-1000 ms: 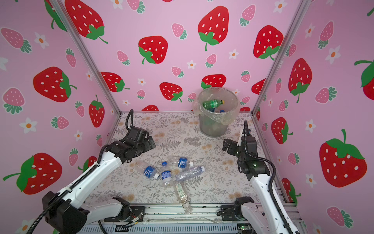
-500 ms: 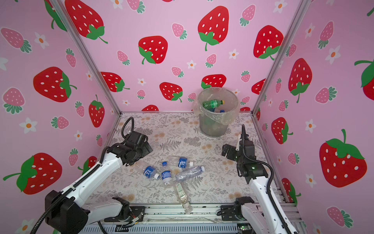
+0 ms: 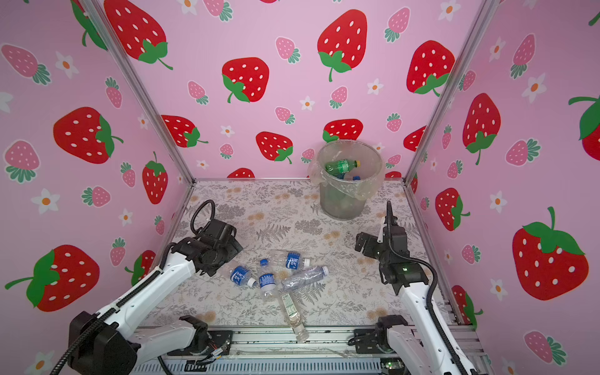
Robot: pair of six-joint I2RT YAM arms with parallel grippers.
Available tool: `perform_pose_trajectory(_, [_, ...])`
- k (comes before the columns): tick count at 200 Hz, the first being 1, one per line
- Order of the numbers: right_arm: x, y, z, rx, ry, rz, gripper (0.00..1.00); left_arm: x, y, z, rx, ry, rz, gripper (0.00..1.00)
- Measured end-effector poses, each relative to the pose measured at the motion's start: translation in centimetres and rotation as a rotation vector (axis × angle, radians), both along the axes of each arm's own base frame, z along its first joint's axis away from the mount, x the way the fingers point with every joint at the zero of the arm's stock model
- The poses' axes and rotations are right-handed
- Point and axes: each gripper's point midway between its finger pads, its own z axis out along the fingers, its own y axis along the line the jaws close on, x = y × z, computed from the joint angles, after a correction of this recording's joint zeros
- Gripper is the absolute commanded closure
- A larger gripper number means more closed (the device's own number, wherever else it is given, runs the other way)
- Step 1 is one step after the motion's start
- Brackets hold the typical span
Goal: Throw the plastic bottles in the bin
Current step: Pick up the plastic bottle from the middle-left of the table.
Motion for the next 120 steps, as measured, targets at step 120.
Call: perform_pose_trajectory(120, [-0.3,0.0,-1.0,-0.003,0.021,0.001,0.01,-1.2,-0.4,-5.8,0.002,0.151,-0.002,0.13])
